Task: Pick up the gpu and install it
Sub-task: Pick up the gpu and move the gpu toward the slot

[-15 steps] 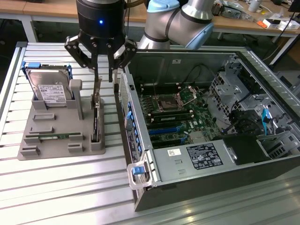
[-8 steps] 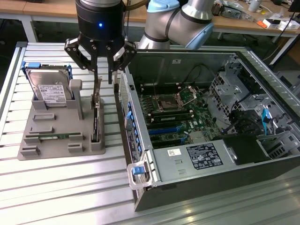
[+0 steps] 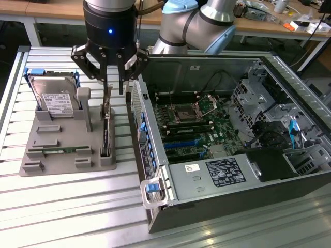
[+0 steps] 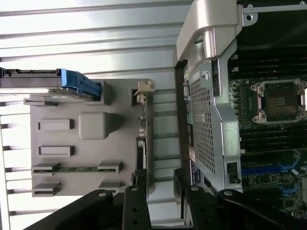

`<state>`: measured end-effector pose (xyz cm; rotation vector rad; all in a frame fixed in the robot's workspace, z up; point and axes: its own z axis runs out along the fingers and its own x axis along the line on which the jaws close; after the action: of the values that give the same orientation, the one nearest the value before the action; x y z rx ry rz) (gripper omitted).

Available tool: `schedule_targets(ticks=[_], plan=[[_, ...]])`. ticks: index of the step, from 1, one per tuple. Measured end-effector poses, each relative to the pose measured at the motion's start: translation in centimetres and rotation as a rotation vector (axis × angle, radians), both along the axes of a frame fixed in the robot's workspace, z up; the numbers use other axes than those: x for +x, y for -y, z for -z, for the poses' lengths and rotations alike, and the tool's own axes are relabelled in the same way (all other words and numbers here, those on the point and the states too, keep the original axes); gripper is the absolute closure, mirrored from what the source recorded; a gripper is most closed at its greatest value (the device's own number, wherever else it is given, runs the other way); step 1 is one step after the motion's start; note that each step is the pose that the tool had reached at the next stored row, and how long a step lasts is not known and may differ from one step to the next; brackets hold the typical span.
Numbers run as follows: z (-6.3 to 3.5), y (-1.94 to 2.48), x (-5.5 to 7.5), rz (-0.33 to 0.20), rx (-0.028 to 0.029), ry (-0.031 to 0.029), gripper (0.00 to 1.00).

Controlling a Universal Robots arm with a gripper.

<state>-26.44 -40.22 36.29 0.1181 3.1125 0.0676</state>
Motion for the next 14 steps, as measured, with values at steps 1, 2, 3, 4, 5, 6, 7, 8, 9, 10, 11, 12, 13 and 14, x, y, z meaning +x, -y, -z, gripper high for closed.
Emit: schedule_targets(ticks=[1,2,3,4,5,6,7,8,9,10,11,12,13,14], plan=[[0.05,0.01,-0.01,0.0,-0.0001,0.0,0.64],[0.1,0.03,-0.03,0.0,0.0,0.0,0.64],[0.15,0.04,-0.05,0.0,0.0,0.0,0.64],[0.21,0.06,-0.08,0.0,0.0,0.0,0.64],[0.27,0.07,-0.1,0.0,0.0,0.0,0.64],[0.33,0.09,-0.13,0.0,0.0,0.0,0.64],[0.4,0.11,-0.16,0.0,0.0,0.0,0.64],[0.43,0.12,-0.17,0.0,-0.0001,-0.0001,0.64],[0.45,0.12,-0.18,0.0,0.0,0.0,0.64],[0.48,0.13,-0.19,0.0,0.0,0.0,0.64],[0.5,0.14,-0.2,0.0,-0.0001,-0.0001,0.64],[0.53,0.14,-0.21,0.0,0.0,0.0,0.64],[0.56,0.15,-0.23,0.0,0.0,0.0,0.64],[0.64,0.17,-0.26,0.0,0.0,0.0,0.64]])
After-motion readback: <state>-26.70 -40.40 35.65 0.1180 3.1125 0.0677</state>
